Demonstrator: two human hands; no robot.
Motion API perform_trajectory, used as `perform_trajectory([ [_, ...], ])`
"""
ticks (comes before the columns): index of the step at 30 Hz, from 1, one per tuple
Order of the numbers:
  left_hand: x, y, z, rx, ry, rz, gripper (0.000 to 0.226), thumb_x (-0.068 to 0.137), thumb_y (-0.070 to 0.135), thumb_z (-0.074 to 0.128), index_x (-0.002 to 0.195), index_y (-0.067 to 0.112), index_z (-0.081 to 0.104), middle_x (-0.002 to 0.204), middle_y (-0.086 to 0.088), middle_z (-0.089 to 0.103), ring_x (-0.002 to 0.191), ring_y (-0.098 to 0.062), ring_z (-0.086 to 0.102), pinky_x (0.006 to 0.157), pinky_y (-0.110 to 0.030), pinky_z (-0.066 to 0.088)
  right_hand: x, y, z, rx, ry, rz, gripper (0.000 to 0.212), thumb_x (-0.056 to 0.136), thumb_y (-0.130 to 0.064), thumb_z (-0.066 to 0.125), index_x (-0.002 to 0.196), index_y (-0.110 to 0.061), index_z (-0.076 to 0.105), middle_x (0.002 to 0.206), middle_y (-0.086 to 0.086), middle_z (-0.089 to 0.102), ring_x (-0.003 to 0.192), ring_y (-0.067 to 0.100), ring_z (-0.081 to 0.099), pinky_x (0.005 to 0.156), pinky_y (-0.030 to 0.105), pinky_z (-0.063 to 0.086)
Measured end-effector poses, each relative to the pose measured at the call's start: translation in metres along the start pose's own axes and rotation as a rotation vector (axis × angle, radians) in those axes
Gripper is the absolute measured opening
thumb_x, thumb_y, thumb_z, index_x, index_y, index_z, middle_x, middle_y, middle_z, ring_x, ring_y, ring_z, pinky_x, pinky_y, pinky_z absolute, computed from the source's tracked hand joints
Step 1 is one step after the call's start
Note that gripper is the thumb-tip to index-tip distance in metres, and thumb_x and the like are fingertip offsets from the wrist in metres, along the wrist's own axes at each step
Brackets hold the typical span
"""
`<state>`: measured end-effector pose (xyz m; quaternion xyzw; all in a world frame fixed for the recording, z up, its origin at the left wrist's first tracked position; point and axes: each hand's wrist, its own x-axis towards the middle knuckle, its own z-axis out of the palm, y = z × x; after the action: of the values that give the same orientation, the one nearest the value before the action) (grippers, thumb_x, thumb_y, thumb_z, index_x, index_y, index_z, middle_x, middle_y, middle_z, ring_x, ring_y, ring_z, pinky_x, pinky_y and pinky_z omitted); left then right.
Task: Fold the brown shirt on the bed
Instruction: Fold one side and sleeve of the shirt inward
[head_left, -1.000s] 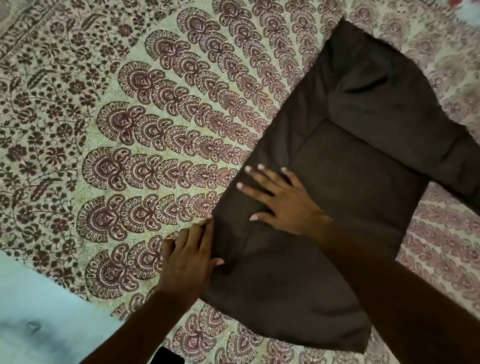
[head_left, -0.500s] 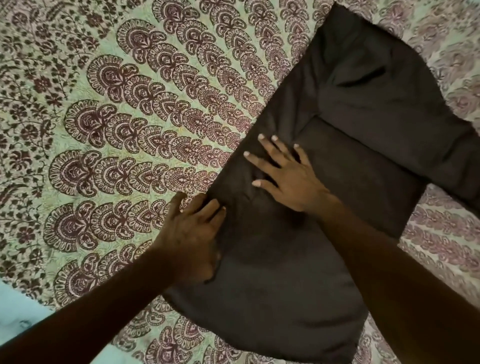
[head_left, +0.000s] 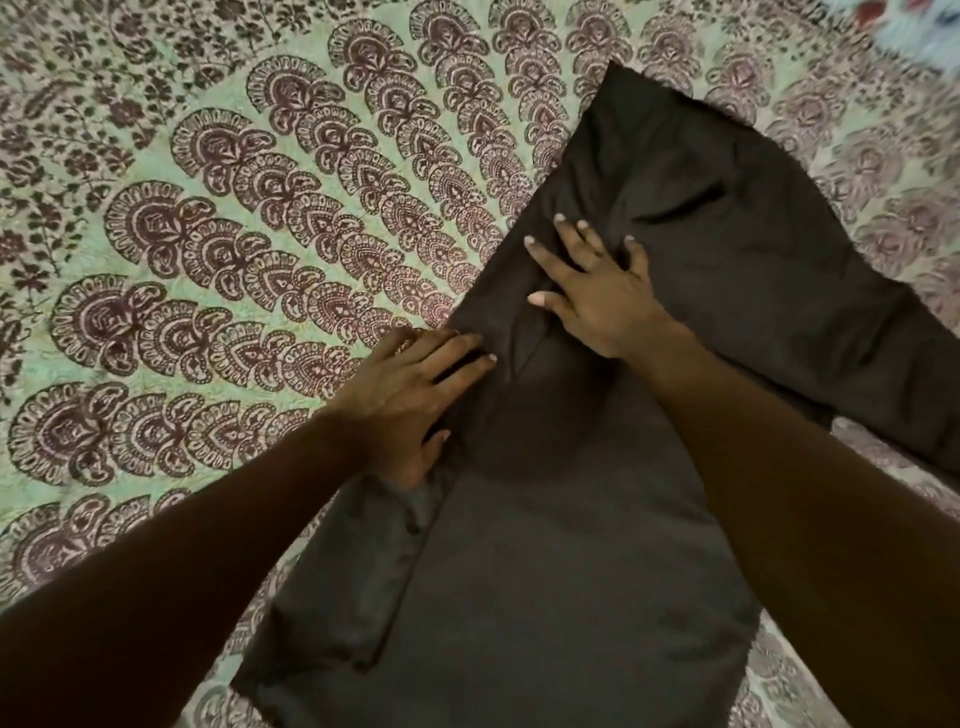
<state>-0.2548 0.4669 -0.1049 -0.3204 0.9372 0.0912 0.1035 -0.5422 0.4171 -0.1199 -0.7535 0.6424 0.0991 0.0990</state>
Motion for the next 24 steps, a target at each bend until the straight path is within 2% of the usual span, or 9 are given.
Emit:
perform_trajectory([
  [3,0.017,-0.01,-0.002,0.016,0.0,0.037,0.098,0.071,0.065,0.061,0.155,0.02,0.038,0.154,-0.008,0.041,0.135,-0.032,0.046,0.109,-0.052,0.034,0.012,0.008,-0.007,-0.066,0.054,-0.111,0.07,0.1,-0.068,0.018,0.164,-0.039,0.018,0.175,0.0,0.009,0.161,0.024,0.01,0.121,0.065,0.014],
  [5,0.019,-0.017,0.003,-0.003,-0.004,0.039,0.096,0.078,0.075,0.053,0.157,0.023,0.036,0.159,-0.009,0.037,0.14,-0.034,0.043,0.113,-0.055,0.031,0.019,0.014,-0.009,-0.091,0.056,-0.161,0.072,0.099,-0.068,0.017,0.164,-0.04,0.018,0.175,-0.001,0.01,0.161,0.024,0.01,0.12,0.065,0.013],
  [9,0.016,-0.021,0.015,-0.058,0.031,0.047,0.095,0.086,0.08,0.043,0.163,0.026,0.025,0.174,-0.004,0.007,0.158,-0.027,0.017,0.124,-0.056,0.019,0.037,0.037,-0.008,-0.044,0.0,-0.039,0.075,0.094,-0.078,0.012,0.163,-0.047,0.011,0.175,-0.006,0.006,0.162,0.023,0.005,0.12,0.069,0.007],
  [12,0.02,-0.022,0.016,-0.086,0.051,0.076,0.098,0.087,0.078,0.044,0.164,0.024,0.017,0.174,-0.003,0.001,0.161,-0.023,0.003,0.128,-0.052,0.014,0.056,0.053,-0.015,-0.058,0.004,-0.028,0.074,0.094,-0.081,0.013,0.162,-0.051,0.008,0.175,-0.007,0.004,0.162,0.023,0.003,0.118,0.073,0.005],
  [19,0.023,-0.026,0.016,-0.127,0.023,0.087,0.101,0.084,0.078,0.047,0.165,0.026,0.015,0.174,-0.002,0.0,0.161,-0.021,0.001,0.127,-0.052,0.013,0.11,0.084,-0.039,-0.07,-0.079,0.078,0.074,0.093,-0.085,0.013,0.159,-0.056,0.0,0.175,-0.006,-0.003,0.162,0.02,-0.007,0.117,0.075,-0.008],
  [24,0.024,-0.028,0.015,-0.143,0.024,0.079,0.102,0.082,0.077,0.049,0.165,0.027,0.016,0.174,-0.001,0.0,0.161,-0.02,0.001,0.127,-0.052,0.015,0.139,0.092,-0.053,-0.073,-0.094,0.183,0.089,0.089,-0.088,0.008,0.165,-0.042,0.003,0.175,-0.005,-0.006,0.161,0.022,-0.01,0.117,0.074,-0.011],
])
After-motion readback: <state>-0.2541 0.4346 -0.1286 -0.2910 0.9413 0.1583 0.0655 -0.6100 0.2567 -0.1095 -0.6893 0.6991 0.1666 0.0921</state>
